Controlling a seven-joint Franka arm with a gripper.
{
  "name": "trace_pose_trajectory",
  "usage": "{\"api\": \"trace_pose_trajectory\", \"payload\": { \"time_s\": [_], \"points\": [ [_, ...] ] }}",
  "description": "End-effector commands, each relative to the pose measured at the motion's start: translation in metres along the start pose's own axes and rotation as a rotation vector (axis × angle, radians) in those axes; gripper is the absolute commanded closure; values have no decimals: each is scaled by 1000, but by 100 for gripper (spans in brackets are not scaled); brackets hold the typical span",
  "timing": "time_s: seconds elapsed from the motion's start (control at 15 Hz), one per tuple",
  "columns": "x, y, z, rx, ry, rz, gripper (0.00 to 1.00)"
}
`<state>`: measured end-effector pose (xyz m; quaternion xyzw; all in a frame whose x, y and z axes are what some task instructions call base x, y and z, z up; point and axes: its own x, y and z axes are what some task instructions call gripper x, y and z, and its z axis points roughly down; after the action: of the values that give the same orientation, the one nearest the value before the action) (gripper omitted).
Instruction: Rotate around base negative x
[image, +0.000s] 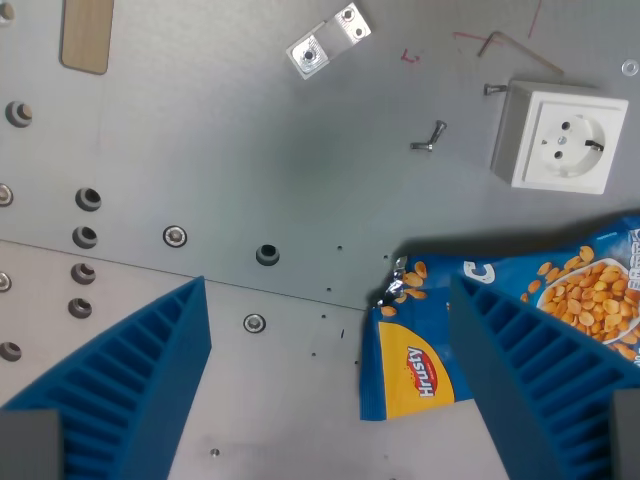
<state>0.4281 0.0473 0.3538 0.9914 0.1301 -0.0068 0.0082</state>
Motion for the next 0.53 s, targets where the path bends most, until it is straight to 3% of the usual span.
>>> {"api": "trace_pose_trajectory", "payload": {
  "time_s": [0.07,0.53],
  "points": [
    [0,-2,-3,-108,-24,5,0],
    [0,-2,-3,-198,-48,6,0]
  ]
}}
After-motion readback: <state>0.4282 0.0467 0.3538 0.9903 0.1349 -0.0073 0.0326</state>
